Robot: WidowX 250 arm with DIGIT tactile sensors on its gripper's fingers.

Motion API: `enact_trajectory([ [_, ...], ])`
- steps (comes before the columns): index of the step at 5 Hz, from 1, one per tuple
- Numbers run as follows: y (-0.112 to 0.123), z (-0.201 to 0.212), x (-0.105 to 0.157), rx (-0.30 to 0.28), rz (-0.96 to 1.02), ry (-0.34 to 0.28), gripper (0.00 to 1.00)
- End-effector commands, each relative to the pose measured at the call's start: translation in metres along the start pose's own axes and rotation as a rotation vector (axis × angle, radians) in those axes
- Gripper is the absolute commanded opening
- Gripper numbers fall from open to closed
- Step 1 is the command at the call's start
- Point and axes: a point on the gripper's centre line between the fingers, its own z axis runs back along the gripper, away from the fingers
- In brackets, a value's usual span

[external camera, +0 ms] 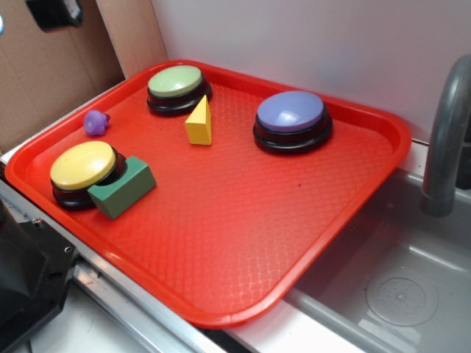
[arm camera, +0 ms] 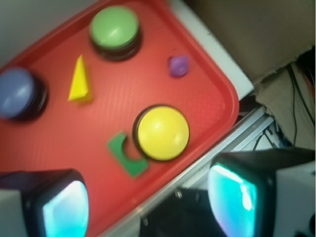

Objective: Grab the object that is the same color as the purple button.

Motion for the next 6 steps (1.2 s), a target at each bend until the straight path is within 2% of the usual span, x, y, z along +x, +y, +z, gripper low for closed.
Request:
enact_trajectory([
  [1, 0.034, -0.042, 0.045, 0.095, 0.454, -0.175, 1.00],
  [2, 0.043, -0.067, 0.058, 0.134, 0.569, -0.221, 1.00],
  [3, 0.046, -0.094, 0.070, 0.215, 0.658, -0.354, 1.00],
  [4, 0.051, -0.113, 0.080, 0.175, 0.688, -0.350, 1.00],
  [6, 0.046, -0.151, 0.093, 0.142, 0.679, -0.301, 1.00],
])
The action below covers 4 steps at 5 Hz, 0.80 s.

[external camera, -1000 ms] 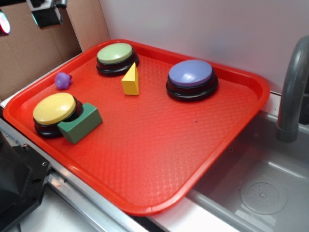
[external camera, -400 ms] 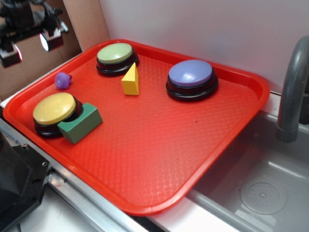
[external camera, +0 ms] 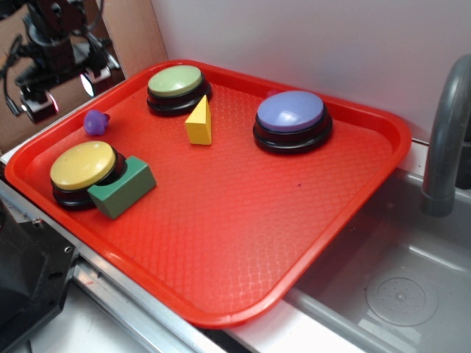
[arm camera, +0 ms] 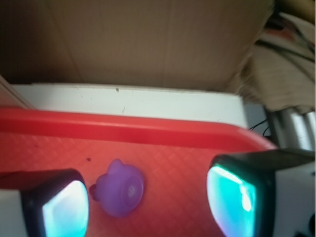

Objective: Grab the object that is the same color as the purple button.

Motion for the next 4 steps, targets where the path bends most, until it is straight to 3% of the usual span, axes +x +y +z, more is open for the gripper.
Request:
enact_trajectory([
  [1, -0.008, -0.018, 0.002, -0.055, -0.009, 0.043, 1.00],
  [3, -0.010, -0.029, -0.002, -0.070, -0.004, 0.093, 1.00],
  [4, -0.007, -0.028, -0.001, -0.065, 0.004, 0.081, 0.00],
])
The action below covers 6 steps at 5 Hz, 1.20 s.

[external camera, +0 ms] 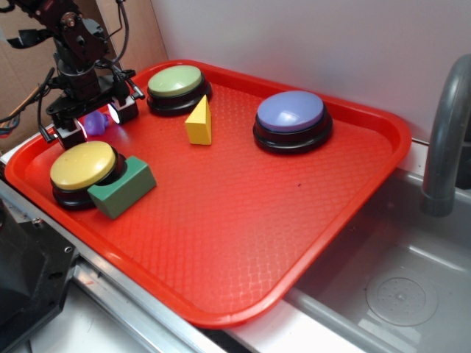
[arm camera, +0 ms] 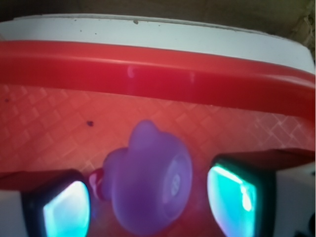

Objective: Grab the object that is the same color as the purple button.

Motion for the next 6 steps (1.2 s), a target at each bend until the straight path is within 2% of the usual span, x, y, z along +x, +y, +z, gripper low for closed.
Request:
enact_trajectory([
  [1, 0.008, 0.013, 0.015, -0.017, -0.009, -0.028, 0.00],
  [2, 0.005, 0.030, 0.019, -0.025, -0.128, 0.023, 0.00],
  [3, 0.003, 0.061, 0.022, -0.060, -0.219, 0.080, 0.00],
  [4, 0.000, 0.098, 0.015, -0.097, -0.352, 0.123, 0.00],
  [6, 0.001, 0.156, -0.019, -0.165, -0.654, 0.277, 0.00],
])
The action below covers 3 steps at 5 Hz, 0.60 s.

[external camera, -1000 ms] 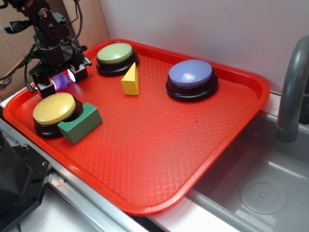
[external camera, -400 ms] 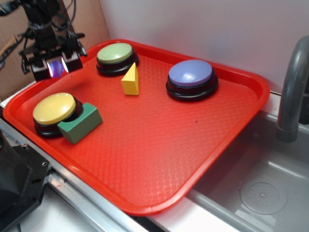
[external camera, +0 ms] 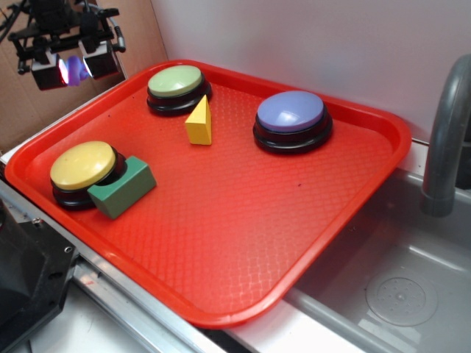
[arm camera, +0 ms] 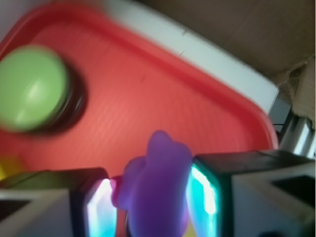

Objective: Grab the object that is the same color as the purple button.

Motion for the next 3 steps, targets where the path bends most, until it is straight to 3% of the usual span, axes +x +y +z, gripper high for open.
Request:
enact_trajectory([
  [1, -0.012, 0.052, -0.025, -0.093, -0.358, 0.028, 0.00],
  [2, -0.020, 0.053, -0.038, -0.199, -0.566, 0.097, 0.00],
  [3, -0.023, 0.053, -0.046, -0.198, -0.601, 0.040, 0.00],
])
